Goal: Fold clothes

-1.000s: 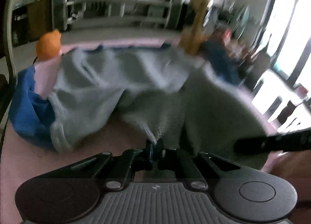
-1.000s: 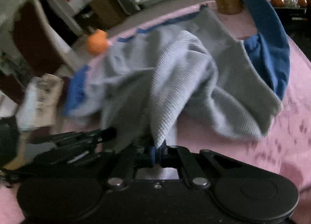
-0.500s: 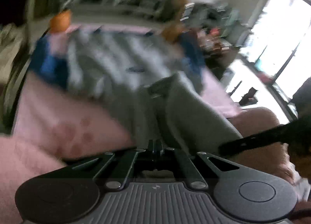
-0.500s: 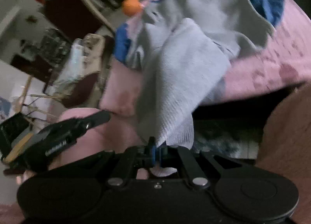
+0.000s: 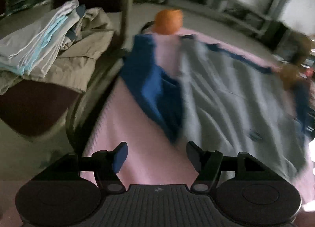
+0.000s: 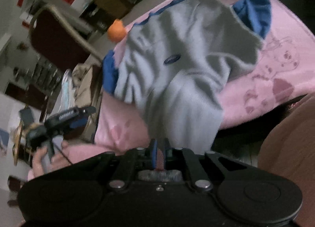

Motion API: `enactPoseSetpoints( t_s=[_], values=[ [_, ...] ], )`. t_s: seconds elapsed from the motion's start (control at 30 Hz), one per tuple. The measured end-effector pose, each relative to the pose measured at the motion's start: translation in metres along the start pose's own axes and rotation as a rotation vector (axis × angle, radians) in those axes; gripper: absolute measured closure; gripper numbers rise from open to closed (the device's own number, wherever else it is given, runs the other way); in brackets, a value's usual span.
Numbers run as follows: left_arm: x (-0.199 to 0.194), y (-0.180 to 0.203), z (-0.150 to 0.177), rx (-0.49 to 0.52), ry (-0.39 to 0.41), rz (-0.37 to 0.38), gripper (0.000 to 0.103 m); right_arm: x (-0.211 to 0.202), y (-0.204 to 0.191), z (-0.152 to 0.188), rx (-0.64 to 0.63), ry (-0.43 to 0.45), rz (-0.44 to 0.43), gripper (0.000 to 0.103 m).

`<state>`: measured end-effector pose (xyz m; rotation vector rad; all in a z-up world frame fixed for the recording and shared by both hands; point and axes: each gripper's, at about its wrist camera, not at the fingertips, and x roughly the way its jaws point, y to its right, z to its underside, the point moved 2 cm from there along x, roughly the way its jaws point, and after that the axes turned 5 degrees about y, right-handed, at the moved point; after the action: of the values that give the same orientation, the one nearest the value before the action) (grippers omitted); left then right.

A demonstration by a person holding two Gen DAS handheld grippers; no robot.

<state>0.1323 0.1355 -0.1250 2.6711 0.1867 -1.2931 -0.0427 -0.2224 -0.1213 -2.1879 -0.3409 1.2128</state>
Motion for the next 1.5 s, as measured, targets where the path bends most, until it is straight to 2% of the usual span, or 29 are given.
enactPoseSetpoints(
  t_s=[0.13, 0.2, 0.27, 0.43, 0.5, 0.6, 0.63, 0.7, 0.8, 0.9, 0.97, 1.0, 1.07, 1.13, 1.2, 1.3, 1.37, 1.5],
  values=[
    [0.057, 0.012, -0.021, 0.025, -0.038, -0.089, 0.038, 0.014, 0.008, -0.003, 0.032, -0.019, 0.0, 0.093],
    [0.075, 0.016, -0.023, 0.044, -0.043, -0.121, 0.039, 0.023, 0.011, -0.002, 0.046, -0.039, 0.001, 0.081],
    [0.092, 0.019, -0.025, 0.062, -0.047, -0.154, 0.038, 0.032, 0.014, -0.001, 0.061, -0.058, 0.001, 0.079],
    [0.097, 0.02, -0.029, 0.056, 0.023, -0.201, 0.042, 0.045, 0.017, -0.008, 0.085, -0.038, -0.002, 0.073],
    [0.085, 0.008, -0.028, -0.033, 0.044, -0.229, 0.046, 0.046, 0.019, -0.012, 0.102, -0.019, -0.013, 0.071],
    [0.062, -0.02, -0.028, -0.232, 0.054, -0.144, 0.034, 0.043, 0.023, -0.021, 0.136, 0.025, -0.042, 0.063],
    [0.057, -0.028, -0.029, -0.268, 0.049, -0.118, 0.035, 0.041, 0.025, -0.025, 0.151, 0.043, -0.055, 0.061],
    [0.05, -0.037, -0.038, -0.269, 0.021, -0.115, 0.035, 0.04, 0.027, -0.041, 0.162, 0.071, -0.066, 0.061],
    [0.032, -0.03, -0.046, -0.17, 0.027, -0.091, 0.035, 0.032, 0.021, -0.083, 0.128, 0.172, -0.061, 0.058],
    [0.014, -0.006, -0.044, -0.053, 0.102, 0.026, 0.035, 0.015, 0.02, -0.13, 0.104, 0.338, -0.038, 0.052],
    [0.008, 0.013, -0.04, 0.018, 0.136, 0.095, 0.028, 0.006, 0.027, -0.155, 0.094, 0.444, 0.005, 0.05],
    [0.01, 0.024, -0.034, 0.048, 0.133, 0.094, 0.028, 0.003, 0.034, -0.166, 0.089, 0.496, 0.047, 0.05],
    [0.022, 0.033, -0.021, 0.069, 0.104, 0.018, 0.028, 0.004, 0.056, -0.183, 0.09, 0.568, 0.143, 0.05],
    [0.043, 0.027, -0.012, 0.021, 0.022, -0.055, 0.029, 0.013, 0.088, -0.193, 0.113, 0.588, 0.233, 0.052],
    [0.055, 0.015, -0.006, -0.046, -0.052, -0.095, 0.029, 0.03, 0.125, -0.195, 0.201, 0.502, 0.291, 0.055],
    [0.057, -0.002, -0.002, -0.104, -0.048, -0.138, 0.031, 0.056, 0.169, -0.195, 0.354, 0.311, 0.321, 0.055],
    [0.053, -0.01, 0.0, -0.145, -0.035, -0.098, 0.03, 0.062, 0.179, -0.193, 0.391, 0.267, 0.307, 0.055],
    [0.049, -0.017, 0.009, -0.216, -0.07, 0.016, 0.03, 0.07, 0.184, -0.186, 0.422, 0.213, 0.294, 0.053]
  ],
)
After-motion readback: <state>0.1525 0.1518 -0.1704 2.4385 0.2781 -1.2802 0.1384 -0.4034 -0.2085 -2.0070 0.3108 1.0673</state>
